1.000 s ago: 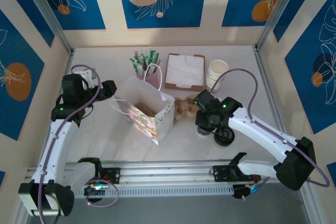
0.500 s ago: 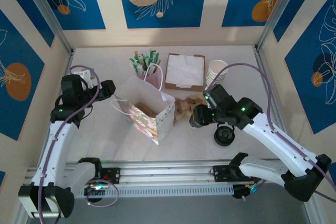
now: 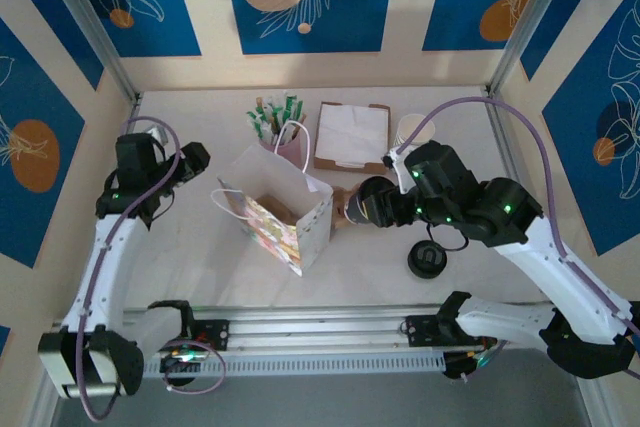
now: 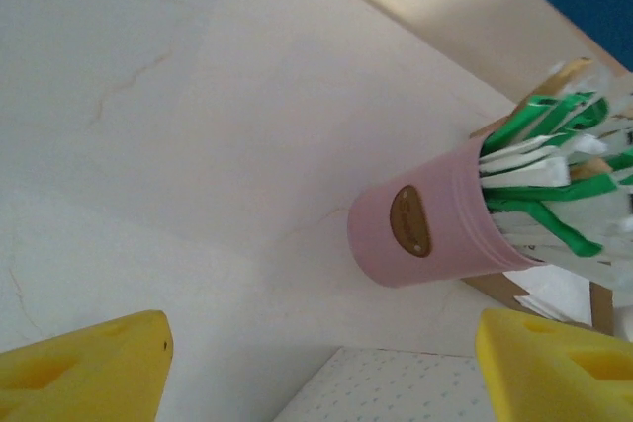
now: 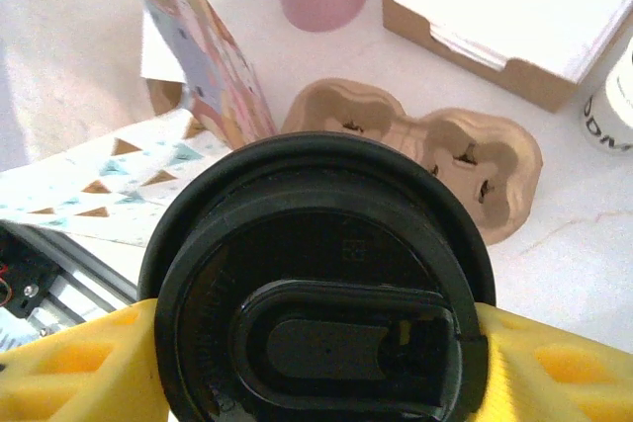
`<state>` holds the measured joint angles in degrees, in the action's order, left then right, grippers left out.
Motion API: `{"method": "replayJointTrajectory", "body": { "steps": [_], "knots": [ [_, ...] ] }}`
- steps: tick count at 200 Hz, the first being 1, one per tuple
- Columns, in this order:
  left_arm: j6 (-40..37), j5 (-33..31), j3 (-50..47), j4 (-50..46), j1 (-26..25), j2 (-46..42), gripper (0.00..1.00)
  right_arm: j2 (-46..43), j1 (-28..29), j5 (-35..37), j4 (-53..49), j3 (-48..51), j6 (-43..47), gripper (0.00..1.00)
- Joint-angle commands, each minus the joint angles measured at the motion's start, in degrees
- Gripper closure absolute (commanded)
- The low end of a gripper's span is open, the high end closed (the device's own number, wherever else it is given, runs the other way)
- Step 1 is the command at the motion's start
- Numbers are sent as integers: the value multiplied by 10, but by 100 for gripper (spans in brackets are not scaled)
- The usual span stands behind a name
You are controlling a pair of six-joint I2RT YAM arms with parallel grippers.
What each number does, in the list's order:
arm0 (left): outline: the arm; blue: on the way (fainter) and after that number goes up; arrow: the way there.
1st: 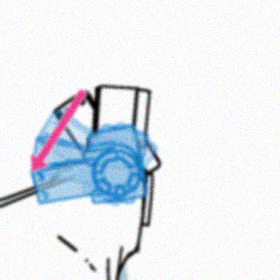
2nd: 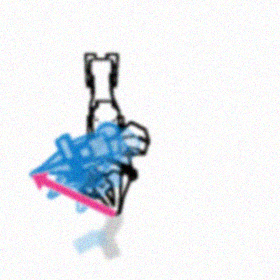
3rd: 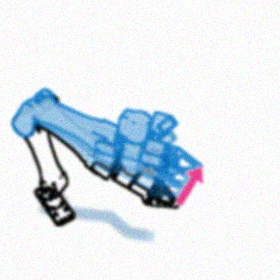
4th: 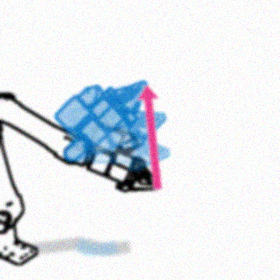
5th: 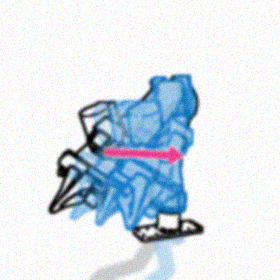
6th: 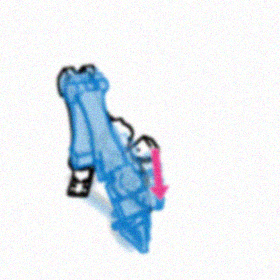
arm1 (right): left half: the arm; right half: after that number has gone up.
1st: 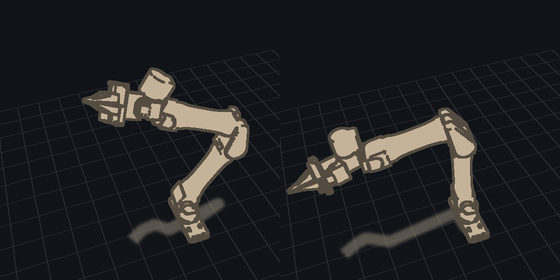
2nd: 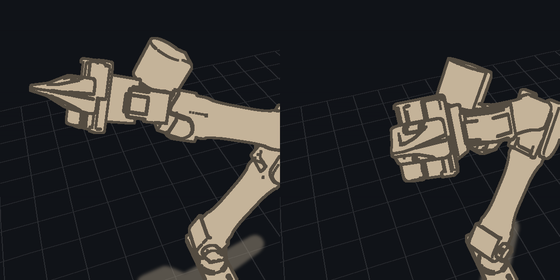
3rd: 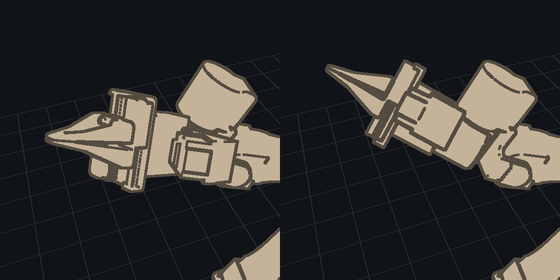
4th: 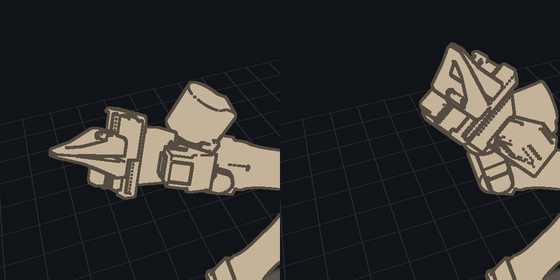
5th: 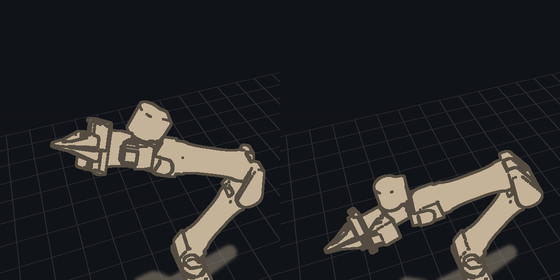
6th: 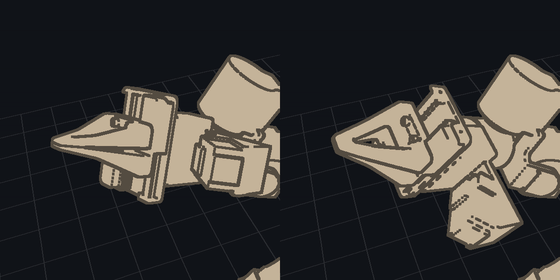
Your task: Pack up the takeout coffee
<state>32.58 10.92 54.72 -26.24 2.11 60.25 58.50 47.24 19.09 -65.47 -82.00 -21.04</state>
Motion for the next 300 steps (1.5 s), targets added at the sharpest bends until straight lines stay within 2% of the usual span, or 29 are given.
{"method": "replayJointTrajectory", "body": {
  "steps": [1, 28, 59, 99, 150, 185, 240, 300],
  "knots": [
    [45, 73, -24, 31, 6, 26, 23, -5, 9, 6, -23, -35, 27, 38],
    [54, 105, -59, 44, 4, 40, 26, -6, 15, 2, -20, -60, 36, 38],
    [73, 116, -117, 74, -6, 13, 27, -1, 24, -2, -7, -82, 49, 38],
    [74, 136, -152, 89, -43, -8, 27, 9, 28, -3, 5, -117, 66, 38],
    [74, 112, -177, 49, -79, -59, 27, 18, 29, -13, 28, -147, 86, 39],
    [79, 95, -210, 23, -108, -108, 27, 32, 30, -51, 42, -164, 111, 39],
    [93, 85, -248, 19, -174, -145, 27, 71, 31, -155, 47, -196, 169, 40],
    [82, 85, -249, 29, -200, -134, 26, 157, 31, -199, -40, -262, 243, 43]
  ]
}}
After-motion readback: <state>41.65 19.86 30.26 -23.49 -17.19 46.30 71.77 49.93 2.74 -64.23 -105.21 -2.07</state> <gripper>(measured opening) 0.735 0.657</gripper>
